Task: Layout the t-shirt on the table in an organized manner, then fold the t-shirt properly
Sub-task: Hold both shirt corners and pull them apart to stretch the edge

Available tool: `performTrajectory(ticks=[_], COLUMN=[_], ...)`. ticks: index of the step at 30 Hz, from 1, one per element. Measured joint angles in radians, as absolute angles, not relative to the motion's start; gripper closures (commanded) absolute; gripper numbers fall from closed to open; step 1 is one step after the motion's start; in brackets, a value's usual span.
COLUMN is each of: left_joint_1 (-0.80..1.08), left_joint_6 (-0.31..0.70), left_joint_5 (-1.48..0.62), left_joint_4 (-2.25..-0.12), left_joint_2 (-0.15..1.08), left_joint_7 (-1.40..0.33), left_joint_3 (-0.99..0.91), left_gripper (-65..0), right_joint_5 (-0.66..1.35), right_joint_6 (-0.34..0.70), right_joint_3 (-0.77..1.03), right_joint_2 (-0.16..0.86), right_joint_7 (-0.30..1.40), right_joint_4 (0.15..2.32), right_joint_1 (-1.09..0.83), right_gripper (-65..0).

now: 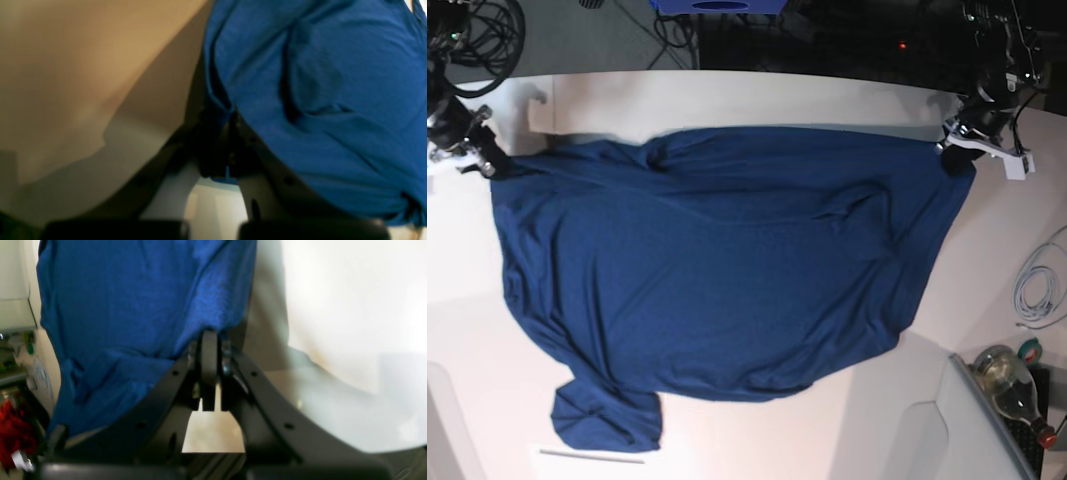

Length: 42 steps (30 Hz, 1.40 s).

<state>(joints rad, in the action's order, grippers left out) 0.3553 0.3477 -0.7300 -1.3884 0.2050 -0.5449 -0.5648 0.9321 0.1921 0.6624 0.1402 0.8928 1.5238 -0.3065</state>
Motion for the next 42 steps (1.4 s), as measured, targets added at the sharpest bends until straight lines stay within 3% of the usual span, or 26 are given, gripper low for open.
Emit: performTrajectory(ticks=[11,15,30,32,37,42], left_joint_1=[0.384,0.400,0.422,0.421,0.422,0.419], left_joint_6=[0.349,0.348,0.348,0.348,0.348,0.348], left_joint_5=[-0.728,-0.728,-0.727,-0.727,-0.727,-0.727], left_joint_4=[-1.388,-1.387,-1.384,-1.384,-1.383,-1.349], left_joint_2=[0.208,0.208,0.193,0.191,0.191,0.191], left_joint_7=[-0.566,-0.565,-0.558,-0.558,-0.558,-0.554], left_joint_3=[-0.581,-0.581,-0.579,-0.579,-0.579,-0.579], left_gripper=[0.0,0.0,0.0,0.0,0.0,0.0], right_joint_5=[0.900,0.790,0.788,0.788,0.788,0.794], right_joint_6=[0.096,0.091,0.105,0.105,0.108,0.167], right_joint_3=[0.683,0.683,0.683,0.693,0.694,0.694], right_joint_2=[0.167,0.162,0.128,0.122,0.103,0.077], right_joint_7=[0.929,0.939,0.929,0.927,0.925,0.805], right_joint_4=[1.476,1.439,1.424,1.424,1.431,1.556], right_joint_1=[-0.299,-0.292,-0.284,-0.286,-0.307,-0.396], right_gripper=[-0.2,0.0,-0.6,-6.2,-28.7,-29.9])
